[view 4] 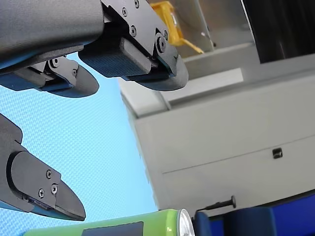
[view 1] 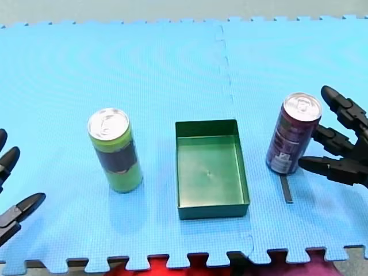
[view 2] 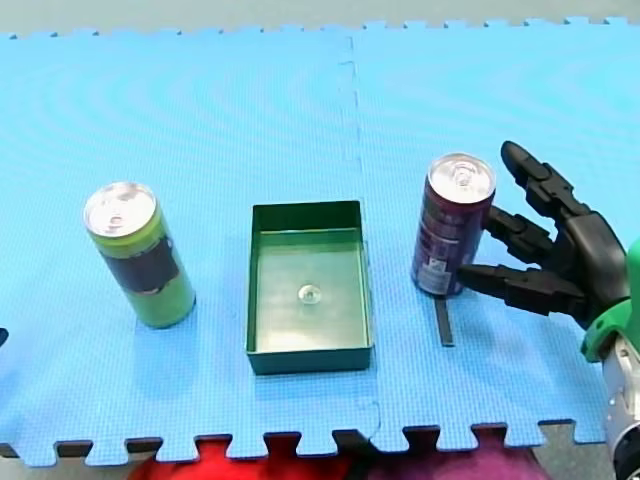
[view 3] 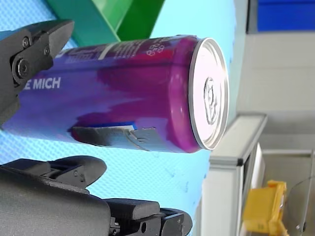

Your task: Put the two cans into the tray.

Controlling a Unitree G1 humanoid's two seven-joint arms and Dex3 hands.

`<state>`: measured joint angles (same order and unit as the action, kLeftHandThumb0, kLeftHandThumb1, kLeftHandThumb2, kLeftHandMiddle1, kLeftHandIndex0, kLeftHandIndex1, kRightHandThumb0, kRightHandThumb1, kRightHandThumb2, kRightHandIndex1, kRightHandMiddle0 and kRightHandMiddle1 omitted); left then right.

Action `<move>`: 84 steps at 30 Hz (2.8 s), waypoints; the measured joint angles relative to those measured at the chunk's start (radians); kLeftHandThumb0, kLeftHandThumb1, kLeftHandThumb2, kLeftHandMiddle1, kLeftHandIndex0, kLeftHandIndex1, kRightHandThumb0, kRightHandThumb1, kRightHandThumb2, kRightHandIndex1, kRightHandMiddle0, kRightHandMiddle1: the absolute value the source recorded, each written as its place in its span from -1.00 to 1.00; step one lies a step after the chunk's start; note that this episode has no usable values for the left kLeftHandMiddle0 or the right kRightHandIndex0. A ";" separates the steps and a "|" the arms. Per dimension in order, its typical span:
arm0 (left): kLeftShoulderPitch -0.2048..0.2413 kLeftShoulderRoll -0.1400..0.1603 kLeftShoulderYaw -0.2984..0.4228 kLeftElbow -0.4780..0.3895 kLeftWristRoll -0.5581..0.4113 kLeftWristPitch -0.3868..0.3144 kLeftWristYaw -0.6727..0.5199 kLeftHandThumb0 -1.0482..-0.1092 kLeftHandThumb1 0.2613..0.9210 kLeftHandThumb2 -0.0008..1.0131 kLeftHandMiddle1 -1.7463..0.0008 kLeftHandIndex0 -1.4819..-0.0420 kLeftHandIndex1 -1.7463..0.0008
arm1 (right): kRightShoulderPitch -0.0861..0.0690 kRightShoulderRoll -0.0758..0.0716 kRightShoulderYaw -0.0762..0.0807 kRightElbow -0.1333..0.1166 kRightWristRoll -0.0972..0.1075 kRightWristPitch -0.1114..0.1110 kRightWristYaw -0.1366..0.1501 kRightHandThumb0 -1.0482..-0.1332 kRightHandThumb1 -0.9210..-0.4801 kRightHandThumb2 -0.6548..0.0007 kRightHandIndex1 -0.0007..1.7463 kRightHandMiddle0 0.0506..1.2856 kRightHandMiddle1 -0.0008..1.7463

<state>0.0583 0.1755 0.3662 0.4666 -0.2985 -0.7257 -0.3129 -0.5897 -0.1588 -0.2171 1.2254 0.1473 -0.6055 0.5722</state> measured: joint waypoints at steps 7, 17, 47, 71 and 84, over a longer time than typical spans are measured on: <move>0.002 0.001 -0.001 -0.006 0.007 0.000 0.009 -1.00 0.47 -0.98 0.99 0.30 1.00 | -0.003 0.007 0.004 0.001 -0.011 0.003 -0.008 -0.28 0.24 1.00 -0.99 -0.86 -1.00; 0.006 0.001 -0.002 -0.013 0.016 -0.003 0.022 -1.00 0.49 -0.98 0.99 0.30 1.00 | -0.007 0.018 0.018 0.002 -0.035 -0.009 -0.032 -0.25 0.22 0.99 -0.99 -0.84 -1.00; 0.010 0.016 -0.004 -0.031 0.035 0.005 0.040 -1.00 0.53 -0.99 1.00 0.32 1.00 | -0.035 0.027 0.027 0.006 -0.042 0.004 -0.052 -0.23 0.19 1.00 -0.99 -0.82 -1.00; 0.027 0.015 -0.007 -0.067 0.040 0.029 0.061 -1.00 0.56 -0.99 1.00 0.33 1.00 | -0.039 0.048 0.056 -0.015 -0.060 0.028 -0.081 -0.22 0.23 1.00 -1.00 -0.85 -1.00; 0.031 0.013 -0.010 -0.073 0.042 0.031 0.067 -1.00 0.56 -0.99 1.00 0.33 1.00 | -0.039 0.052 0.058 -0.021 -0.059 0.034 -0.081 -0.19 0.24 1.00 -1.00 -0.87 -1.00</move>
<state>0.0891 0.1886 0.3566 0.3936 -0.2564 -0.6947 -0.2460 -0.6291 -0.1072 -0.1590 1.2046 0.0887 -0.5719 0.4909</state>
